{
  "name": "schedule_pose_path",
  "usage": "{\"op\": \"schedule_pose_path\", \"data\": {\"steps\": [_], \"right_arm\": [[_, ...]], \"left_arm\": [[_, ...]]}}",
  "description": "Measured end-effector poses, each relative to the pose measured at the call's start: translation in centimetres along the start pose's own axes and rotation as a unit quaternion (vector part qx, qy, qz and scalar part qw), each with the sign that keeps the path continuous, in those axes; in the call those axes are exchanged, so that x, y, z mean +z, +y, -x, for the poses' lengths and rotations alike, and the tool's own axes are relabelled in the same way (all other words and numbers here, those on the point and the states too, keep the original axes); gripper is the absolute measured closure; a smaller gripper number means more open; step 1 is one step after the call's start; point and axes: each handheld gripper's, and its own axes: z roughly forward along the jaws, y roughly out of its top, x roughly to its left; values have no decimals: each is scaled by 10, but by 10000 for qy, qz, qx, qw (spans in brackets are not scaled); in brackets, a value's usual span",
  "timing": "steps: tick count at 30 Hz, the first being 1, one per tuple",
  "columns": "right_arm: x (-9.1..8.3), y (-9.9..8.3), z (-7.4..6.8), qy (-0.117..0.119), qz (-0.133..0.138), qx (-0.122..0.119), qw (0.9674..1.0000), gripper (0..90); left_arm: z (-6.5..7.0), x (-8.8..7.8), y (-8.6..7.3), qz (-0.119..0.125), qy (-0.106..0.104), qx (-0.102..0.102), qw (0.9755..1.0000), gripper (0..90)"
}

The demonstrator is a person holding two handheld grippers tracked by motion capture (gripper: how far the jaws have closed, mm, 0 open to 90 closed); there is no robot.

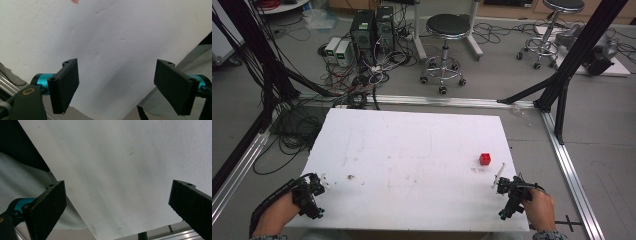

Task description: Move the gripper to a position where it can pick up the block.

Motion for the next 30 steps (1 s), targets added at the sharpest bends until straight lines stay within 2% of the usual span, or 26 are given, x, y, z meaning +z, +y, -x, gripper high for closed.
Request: {"op": "schedule_pose_path", "data": {"steps": [11, 12, 14, 17, 18, 20, 21, 23, 30], "right_arm": [[-1, 0, 1, 35, -8, -33, 10000, 8], [0, 0, 2, -19, -31, -163, 9999, 8], [-1, 1, 2, -28, -81, -218, 9997, 8], [-2, 1, 4, -72, -34, -220, 9997, 8], [-3, 1, 4, -39, 10, -140, 9999, 8], [-3, 1, 5, -89, 15, -203, 9998, 8], [-4, 0, 7, -88, 45, -156, 9998, 8], [-4, 0, 9, -84, 86, -104, 9999, 8], [-5, -1, 17, -169, 83, -161, 9997, 8]], "left_arm": [[1, -1, 1, 69, 4, 43, 10000, 207], [1, -1, 1, 74, 1, 28, 10000, 207], [0, 0, 2, 59, -30, 47, 10000, 207], [0, 0, 2, 50, -22, 42, 10000, 209], [0, 1, 2, 43, -23, 45, 10000, 208], [-1, 1, 1, 60, -30, 51, 10000, 208], [0, 1, 1, 91, -22, -3, 10000, 209], [-1, 1, 1, 61, -15, 29, 10000, 208], [-3, 0, -2, 89, -22, -29, 10000, 209]]}}
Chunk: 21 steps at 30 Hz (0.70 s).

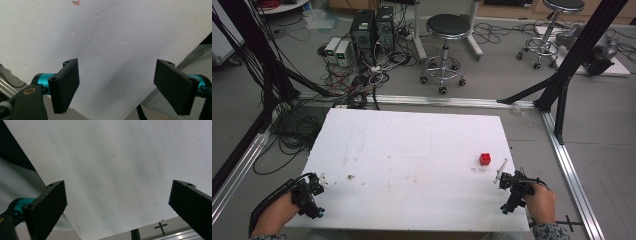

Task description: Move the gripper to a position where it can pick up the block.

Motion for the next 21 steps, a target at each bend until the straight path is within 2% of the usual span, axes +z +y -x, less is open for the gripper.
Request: {"op": "schedule_pose_path", "data": {"steps": [4, 7, 9, 11, 21], "right_arm": [[0, 1, 8, -32, -15, 17, 10000, 8], [0, 3, 14, -70, -46, -113, 9999, 9], [1, 4, 20, -161, -107, -295, 9994, 9], [-1, 7, 30, -211, -87, -318, 9992, 9], [-14, 12, 60, -245, 99, -146, 9995, 9]], "left_arm": [[-1, 1, -1, 32, 4, -48, 10000, 209], [-2, 1, -2, 52, -14, -63, 10000, 209], [-2, 1, -2, 49, -9, -60, 10000, 209], [-2, 1, -2, 48, -5, -73, 10000, 209], [-4, 1, -3, 145, -50, -154, 9998, 209]]}}
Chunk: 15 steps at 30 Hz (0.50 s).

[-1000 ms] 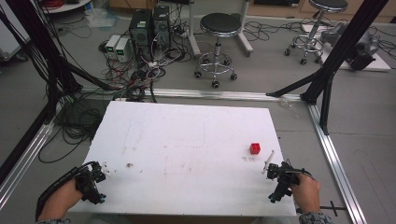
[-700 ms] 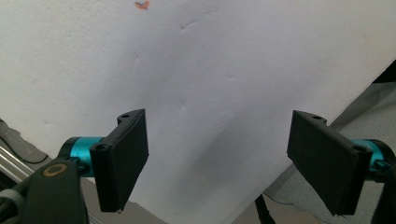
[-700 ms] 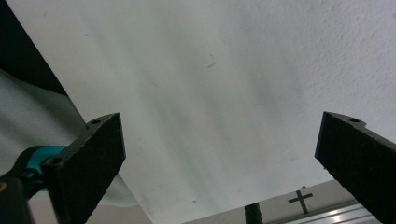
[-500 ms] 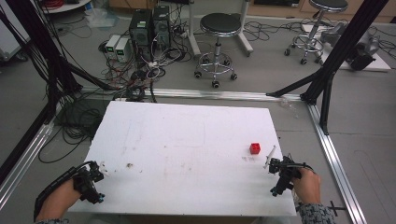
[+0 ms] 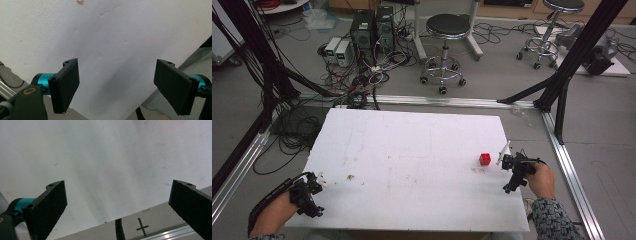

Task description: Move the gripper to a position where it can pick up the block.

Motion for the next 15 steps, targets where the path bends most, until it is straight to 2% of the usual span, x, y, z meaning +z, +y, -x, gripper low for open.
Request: {"op": "schedule_pose_path", "data": {"steps": [5, 6, 10, 13, 14, 15], "right_arm": [[-9, 1, 18, -75, 108, 13, 9999, 9], [-13, 1, 25, -114, 128, -27, 9998, 9], [-18, 1, 33, -169, 150, -22, 9997, 9], [-25, 4, 41, -217, 194, -150, 9995, 8], [-28, 7, 45, -225, 210, -339, 9990, 8], [-28, 7, 45, -225, 210, -339, 9990, 8]], "left_arm": [[-1, 1, -1, -29, 19, -15, 10000, 210], [-1, 2, -1, -20, -15, -21, 10000, 209], [0, 4, 0, -14, -51, 0, 10000, 210], [0, 4, 2, -29, -54, 15, 10000, 210], [1, 4, 2, -20, -47, 19, 10000, 210], [1, 4, 2, -20, -47, 19, 10000, 210]]}}
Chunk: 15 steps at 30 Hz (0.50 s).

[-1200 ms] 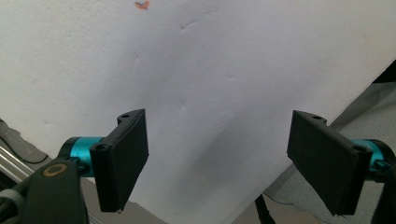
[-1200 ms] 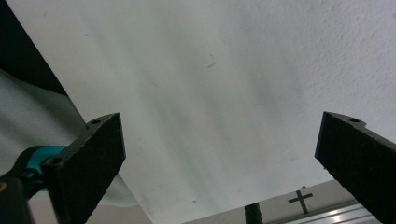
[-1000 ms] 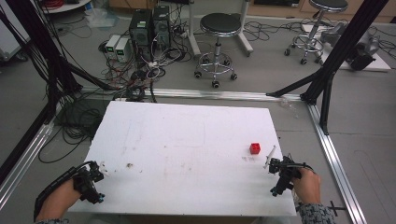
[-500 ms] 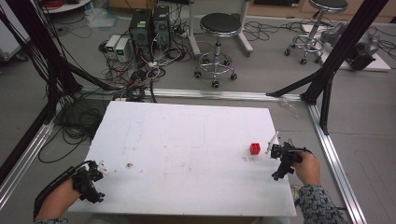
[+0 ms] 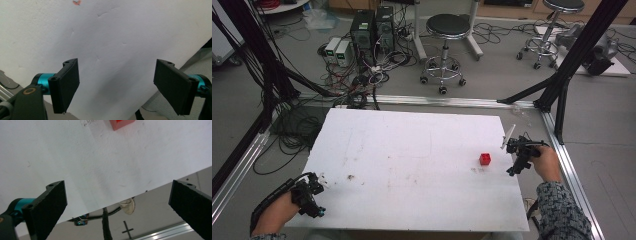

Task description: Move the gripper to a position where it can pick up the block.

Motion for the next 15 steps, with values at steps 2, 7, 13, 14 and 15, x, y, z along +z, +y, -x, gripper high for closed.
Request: {"op": "schedule_pose_path", "data": {"steps": [2, 7, 13, 14, 15], "right_arm": [[-3, 5, 5, 29, -7, -163, 9999, 8], [-9, 17, 16, 50, -28, -378, 9993, 9], [-4, 39, 19, 172, -110, -828, 9964, 8], [-4, 39, 19, 172, -110, -828, 9964, 8], [0, 44, 20, 184, -138, -941, 9953, 9]], "left_arm": [[0, -1, 0, 0, 21, 2, 10000, 210], [0, -2, -1, 28, 44, -51, 10000, 210], [0, -1, 0, 9, 46, -60, 10000, 210], [1, -1, 0, 8, 42, -64, 10000, 210], [1, -1, 0, 18, 47, -68, 10000, 210]]}}
